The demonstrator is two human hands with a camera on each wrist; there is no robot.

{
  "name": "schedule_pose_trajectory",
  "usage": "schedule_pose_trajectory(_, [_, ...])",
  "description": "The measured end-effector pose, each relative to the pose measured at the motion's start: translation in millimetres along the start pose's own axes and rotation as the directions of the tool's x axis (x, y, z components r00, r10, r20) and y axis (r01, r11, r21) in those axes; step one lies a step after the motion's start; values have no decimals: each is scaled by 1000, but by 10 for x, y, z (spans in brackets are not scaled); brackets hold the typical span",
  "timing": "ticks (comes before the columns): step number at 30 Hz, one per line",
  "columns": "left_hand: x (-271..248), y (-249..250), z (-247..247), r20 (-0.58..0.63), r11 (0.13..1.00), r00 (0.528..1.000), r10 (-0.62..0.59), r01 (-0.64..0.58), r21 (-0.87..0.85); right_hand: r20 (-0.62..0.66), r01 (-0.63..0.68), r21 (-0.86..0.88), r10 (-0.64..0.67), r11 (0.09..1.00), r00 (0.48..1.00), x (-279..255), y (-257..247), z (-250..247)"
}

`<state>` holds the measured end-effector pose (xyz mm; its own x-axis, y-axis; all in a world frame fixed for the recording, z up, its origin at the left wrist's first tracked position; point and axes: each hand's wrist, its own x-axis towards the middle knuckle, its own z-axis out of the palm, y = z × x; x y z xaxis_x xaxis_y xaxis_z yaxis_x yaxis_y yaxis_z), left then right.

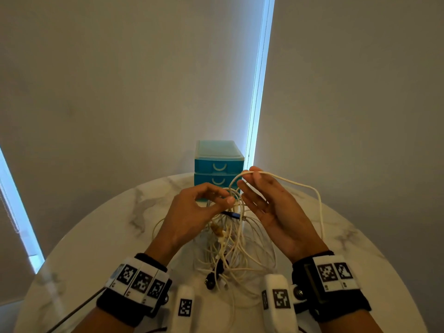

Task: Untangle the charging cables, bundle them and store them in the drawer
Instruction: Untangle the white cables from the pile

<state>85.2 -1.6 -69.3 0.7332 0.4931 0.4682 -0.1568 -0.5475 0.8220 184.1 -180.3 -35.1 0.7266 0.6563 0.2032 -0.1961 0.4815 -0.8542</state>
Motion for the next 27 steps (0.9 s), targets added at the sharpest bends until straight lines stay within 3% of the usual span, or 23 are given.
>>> schedule_pose_trajectory(8, [-17,1,29,-1,999,999,51,-51,2,55,-40,44,37,998,998,7,25,0])
schedule_pose_trajectory(12, [-8,-38,26,-46,999,998,50,-51,-20,4,23,-181,-23,983,1000,58,98,-45])
schedule_pose_trajectory(15, [-2,-5,-12,-110,994,993,50,-60,-88,-28,98,-477,-126,873,992,64,171,-69])
schedule_pose_trajectory(19, [-2,49,-45,-160,984,985,69,-94,-153,81,212,-786,-243,580,967,84,298,-134])
schedule_pose_trajectory(22, [0,113,-79,-249,961,965,86,-146,-233,79,173,-900,-240,401,967,110,342,-215])
schedule_pose_trajectory(25, [20,167,-161,-323,946,942,88,-181,-268,10,100,-901,-210,422,978,139,358,-306])
schedule_pose_trajectory(27, [17,186,-172,-287,937,955,71,-163,-309,11,128,-876,-245,465,969,147,360,-286])
